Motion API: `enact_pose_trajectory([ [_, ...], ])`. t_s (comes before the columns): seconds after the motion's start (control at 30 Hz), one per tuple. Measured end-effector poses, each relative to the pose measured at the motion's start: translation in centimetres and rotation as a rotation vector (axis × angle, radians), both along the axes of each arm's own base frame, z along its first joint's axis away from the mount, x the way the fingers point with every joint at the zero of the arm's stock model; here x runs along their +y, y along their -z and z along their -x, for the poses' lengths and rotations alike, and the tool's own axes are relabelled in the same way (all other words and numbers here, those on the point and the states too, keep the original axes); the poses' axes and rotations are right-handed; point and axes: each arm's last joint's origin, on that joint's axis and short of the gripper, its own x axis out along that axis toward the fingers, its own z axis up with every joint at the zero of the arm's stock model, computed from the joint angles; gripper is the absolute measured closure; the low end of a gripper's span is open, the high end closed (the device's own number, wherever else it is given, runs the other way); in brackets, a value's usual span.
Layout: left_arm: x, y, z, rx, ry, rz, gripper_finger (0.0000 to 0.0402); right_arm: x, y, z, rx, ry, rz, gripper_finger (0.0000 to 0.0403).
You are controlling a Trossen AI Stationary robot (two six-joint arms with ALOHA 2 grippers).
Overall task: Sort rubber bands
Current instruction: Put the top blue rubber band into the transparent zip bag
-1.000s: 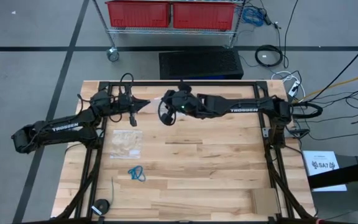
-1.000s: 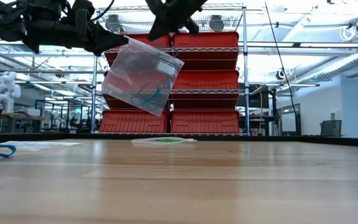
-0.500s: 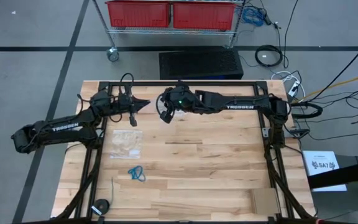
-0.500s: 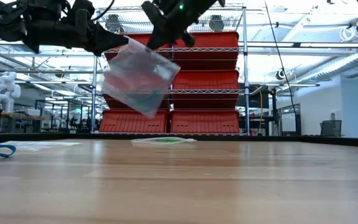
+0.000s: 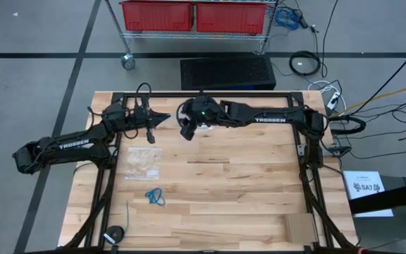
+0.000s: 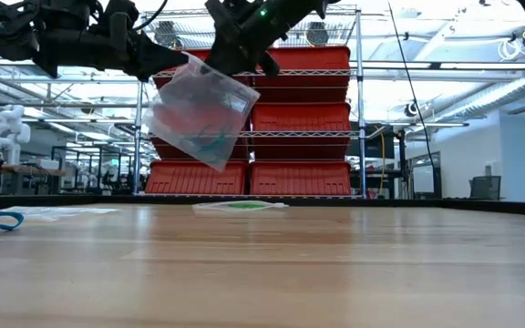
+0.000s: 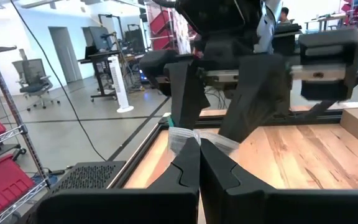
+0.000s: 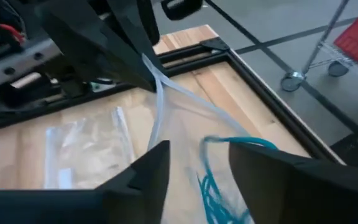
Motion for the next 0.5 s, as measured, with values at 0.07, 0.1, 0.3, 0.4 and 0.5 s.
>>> enact_pose_trajectory([
  [0.07, 0.0, 0.0, 0.0, 0.000, 0.000, 0.000, 0.0401, 0.1, -0.4, 0.0, 0.003, 0.000, -0.023, 0.0224],
  [0.1, 0.0, 0.0, 0.0, 0.000, 0.000, 0.000, 0.0401, 0.1, -0.7, 0.1, 0.008, 0.002, -0.029, 0.0219],
  [0.3, 0.0, 0.0, 0.0, 0.003, -0.001, 0.001, 0.0401, 0.1, -1.6, 0.4, 0.026, 0.038, -0.097, 0.0214],
  [0.4, 0.0, 0.0, 0.0, 0.002, -0.001, 0.001, 0.0401, 0.3, -1.9, 0.6, 0.041, 0.027, -0.165, 0.0222],
  [0.5, 0.0, 0.0, 0.0, 0.004, -0.001, 0.002, 0.0401, 0.5, -1.6, 0.9, 0.084, 0.008, -0.228, 0.0228],
])
